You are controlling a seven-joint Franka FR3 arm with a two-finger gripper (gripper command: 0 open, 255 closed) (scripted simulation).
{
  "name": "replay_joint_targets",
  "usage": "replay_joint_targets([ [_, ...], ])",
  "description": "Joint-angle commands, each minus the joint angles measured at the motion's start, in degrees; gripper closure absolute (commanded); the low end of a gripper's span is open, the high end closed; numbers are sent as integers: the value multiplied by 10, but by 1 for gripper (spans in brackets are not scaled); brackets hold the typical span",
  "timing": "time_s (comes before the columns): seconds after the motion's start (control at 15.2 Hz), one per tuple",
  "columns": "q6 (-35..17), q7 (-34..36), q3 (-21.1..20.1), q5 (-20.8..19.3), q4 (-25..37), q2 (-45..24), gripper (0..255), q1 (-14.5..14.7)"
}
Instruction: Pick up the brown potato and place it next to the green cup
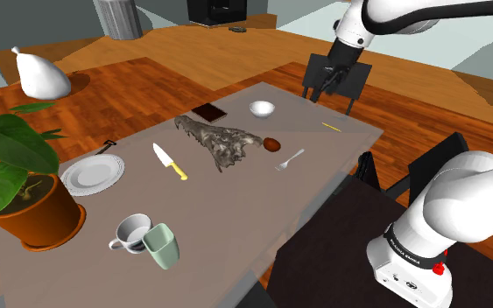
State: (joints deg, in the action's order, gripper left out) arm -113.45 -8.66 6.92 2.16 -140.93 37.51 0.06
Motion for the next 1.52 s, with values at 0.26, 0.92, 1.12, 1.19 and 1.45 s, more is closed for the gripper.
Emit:
replay_joint_targets([
  [0.26,-127,-66,44,12,-28,-94,0,8],
  [0.92,-294,-235,125,125,11,-308,0,48],
  [1.12,-323,-308,136,196,44,-383,0,55],
  [1.19,-330,-334,136,221,57,-408,0,54],
  [1.45,-347,-427,119,316,118,-507,0,32],
])
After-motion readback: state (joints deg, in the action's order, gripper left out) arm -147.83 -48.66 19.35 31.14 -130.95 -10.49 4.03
